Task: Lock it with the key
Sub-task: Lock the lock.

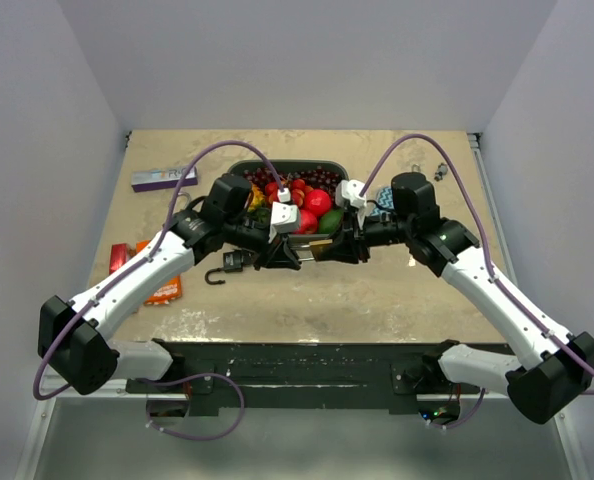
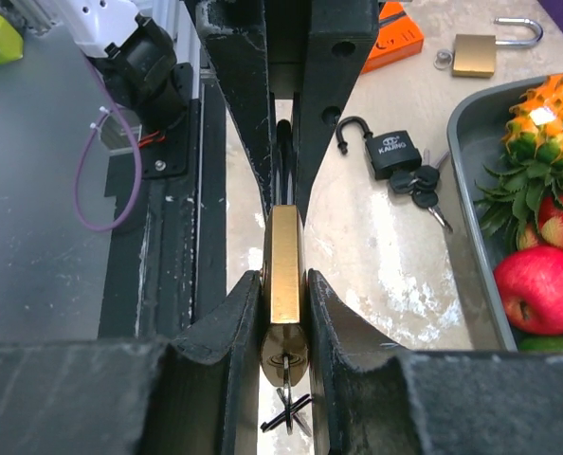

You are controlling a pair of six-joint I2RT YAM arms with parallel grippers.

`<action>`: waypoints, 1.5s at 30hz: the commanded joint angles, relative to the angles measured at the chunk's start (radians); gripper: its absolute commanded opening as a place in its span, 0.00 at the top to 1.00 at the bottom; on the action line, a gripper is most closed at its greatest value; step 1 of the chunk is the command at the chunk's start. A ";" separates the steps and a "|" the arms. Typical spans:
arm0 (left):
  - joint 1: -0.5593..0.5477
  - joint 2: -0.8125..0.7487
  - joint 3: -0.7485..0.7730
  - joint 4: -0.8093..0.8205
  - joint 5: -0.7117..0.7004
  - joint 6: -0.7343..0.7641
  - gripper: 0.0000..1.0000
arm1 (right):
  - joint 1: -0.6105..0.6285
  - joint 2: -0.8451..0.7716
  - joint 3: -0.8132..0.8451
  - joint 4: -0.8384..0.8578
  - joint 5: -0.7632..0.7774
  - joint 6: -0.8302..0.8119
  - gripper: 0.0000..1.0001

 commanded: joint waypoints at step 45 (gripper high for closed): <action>0.019 -0.096 -0.110 0.224 0.069 0.146 1.00 | -0.159 0.141 0.313 -0.624 -0.061 -0.353 0.32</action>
